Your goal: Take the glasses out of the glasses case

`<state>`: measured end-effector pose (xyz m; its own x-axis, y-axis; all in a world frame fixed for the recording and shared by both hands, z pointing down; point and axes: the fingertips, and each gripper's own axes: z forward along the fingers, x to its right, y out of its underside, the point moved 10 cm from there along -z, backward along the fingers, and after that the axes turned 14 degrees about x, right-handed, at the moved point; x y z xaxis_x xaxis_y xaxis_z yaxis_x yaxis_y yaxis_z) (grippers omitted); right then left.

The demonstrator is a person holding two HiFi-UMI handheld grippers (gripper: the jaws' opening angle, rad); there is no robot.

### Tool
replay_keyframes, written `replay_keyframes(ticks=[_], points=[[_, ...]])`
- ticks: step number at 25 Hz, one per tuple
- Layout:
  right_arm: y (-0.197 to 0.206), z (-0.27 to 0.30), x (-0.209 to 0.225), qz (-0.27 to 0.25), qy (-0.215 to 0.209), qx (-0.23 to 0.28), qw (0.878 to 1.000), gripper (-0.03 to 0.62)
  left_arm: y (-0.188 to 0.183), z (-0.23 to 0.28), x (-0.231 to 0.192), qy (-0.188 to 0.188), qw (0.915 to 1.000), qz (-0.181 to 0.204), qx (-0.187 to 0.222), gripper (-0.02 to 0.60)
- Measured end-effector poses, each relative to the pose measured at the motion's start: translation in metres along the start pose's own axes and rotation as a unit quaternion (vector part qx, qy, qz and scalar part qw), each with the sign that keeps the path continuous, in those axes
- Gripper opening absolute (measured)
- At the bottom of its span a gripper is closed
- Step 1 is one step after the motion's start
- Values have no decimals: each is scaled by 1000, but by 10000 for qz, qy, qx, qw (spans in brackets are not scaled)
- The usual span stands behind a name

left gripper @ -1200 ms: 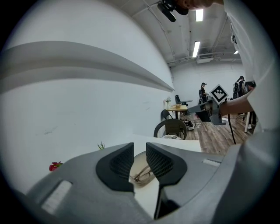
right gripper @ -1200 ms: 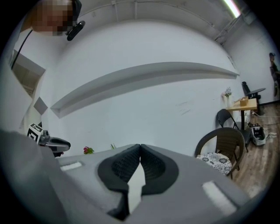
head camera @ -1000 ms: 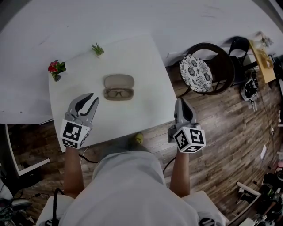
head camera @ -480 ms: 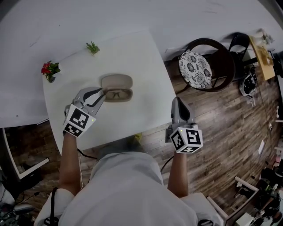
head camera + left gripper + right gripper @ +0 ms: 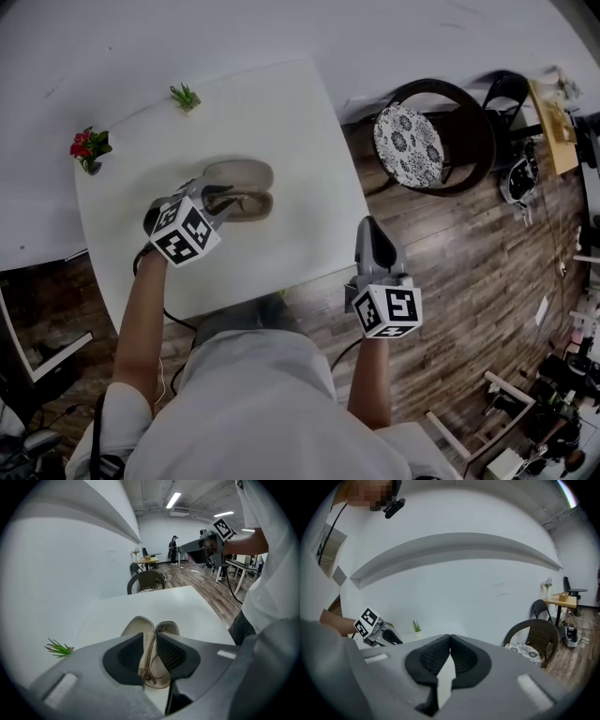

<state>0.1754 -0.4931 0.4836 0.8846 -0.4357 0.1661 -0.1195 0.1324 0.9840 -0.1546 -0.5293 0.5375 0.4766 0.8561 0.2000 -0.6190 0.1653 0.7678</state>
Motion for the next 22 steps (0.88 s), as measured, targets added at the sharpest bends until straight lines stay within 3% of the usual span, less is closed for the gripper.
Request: replay_keyframes(ticks=[8,22], points=[[19,2,3,-31,-33,-239,9997,3,28,42,-4,535,9962,330,-609,94],[32,-4,13,-93,85,-483,9988,3,43,73,-1,823,9877,777,-1075,49]])
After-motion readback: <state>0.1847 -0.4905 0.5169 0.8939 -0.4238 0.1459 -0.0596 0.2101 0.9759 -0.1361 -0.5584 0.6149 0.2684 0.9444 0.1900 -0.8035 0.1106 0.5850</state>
